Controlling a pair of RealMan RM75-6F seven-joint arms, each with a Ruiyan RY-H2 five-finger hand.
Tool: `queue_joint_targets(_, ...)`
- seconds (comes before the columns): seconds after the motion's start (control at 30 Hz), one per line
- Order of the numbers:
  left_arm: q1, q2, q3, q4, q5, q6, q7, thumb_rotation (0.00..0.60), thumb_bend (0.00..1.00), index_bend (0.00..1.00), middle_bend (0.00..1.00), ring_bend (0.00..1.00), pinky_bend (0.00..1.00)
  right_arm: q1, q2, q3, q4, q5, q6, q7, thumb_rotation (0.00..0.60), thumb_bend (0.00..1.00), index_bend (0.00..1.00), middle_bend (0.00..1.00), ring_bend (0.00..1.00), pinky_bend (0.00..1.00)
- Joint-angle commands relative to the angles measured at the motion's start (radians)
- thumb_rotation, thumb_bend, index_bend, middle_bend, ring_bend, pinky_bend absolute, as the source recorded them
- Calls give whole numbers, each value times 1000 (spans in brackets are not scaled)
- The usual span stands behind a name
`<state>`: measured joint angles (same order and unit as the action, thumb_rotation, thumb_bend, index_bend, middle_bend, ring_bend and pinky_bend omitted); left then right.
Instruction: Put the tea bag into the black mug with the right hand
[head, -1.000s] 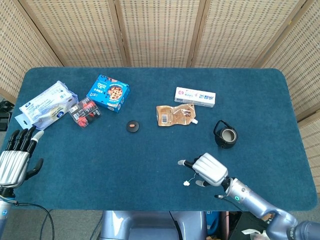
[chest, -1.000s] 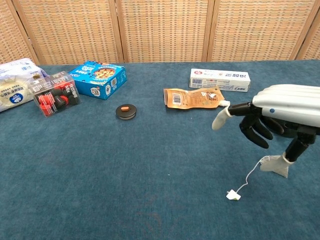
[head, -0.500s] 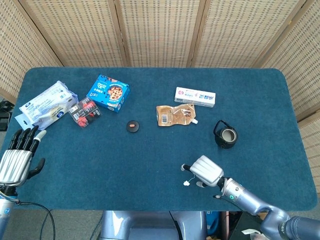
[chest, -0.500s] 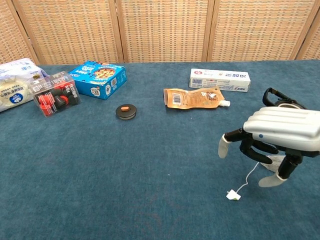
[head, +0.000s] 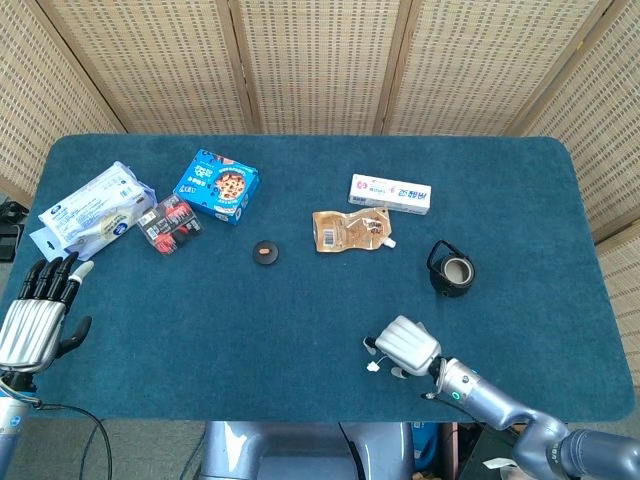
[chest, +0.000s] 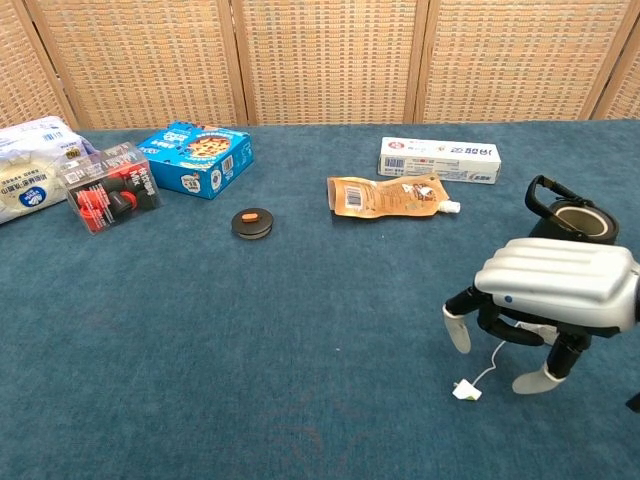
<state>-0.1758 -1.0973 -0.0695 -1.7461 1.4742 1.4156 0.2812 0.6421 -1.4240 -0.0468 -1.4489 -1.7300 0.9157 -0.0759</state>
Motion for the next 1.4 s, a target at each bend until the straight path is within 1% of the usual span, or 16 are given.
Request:
queue_joint_targets(0.03,-1,-3,1,5,-2,-1,-4,600,410,72,0,0,0,-1,-12,-3,8,11,-2,-7,600,315,517,902,861,935)
queue_joint_targets(0.17,-2,-7,3,11,-2,-2,-10,600,410,72,0,0,0,-3,-28,-7,18,25,-1,-17,600,321,542,906,863,935)
queue_joint_targets(0.3,-2,-9,4,18,-4,-3,-15,600,410,72,0,0,0,-3,-39,-7,23,40,-1,-31,600,324,546,908,864,937)
queue_joint_targets(0.47,-3,-13,6,26,-5,-3,-23,600,411,72,0,0,0,-1,-48,-6,22,61,-12,-55,600,384,546,912,869,940)
queue_joint_targets(0.83,-5,-17,8,39,-4,-3,-36,600,411,72,0,0,0,-8,-59,-11,9,90,-10,-107,600,448,546,912,870,940)
queue_joint_targets(1.4,-4,-25,13,63,0,-2,-64,600,410,72,0,0,0,-15,-78,-20,-21,137,-35,-217,600,448,546,911,870,940)
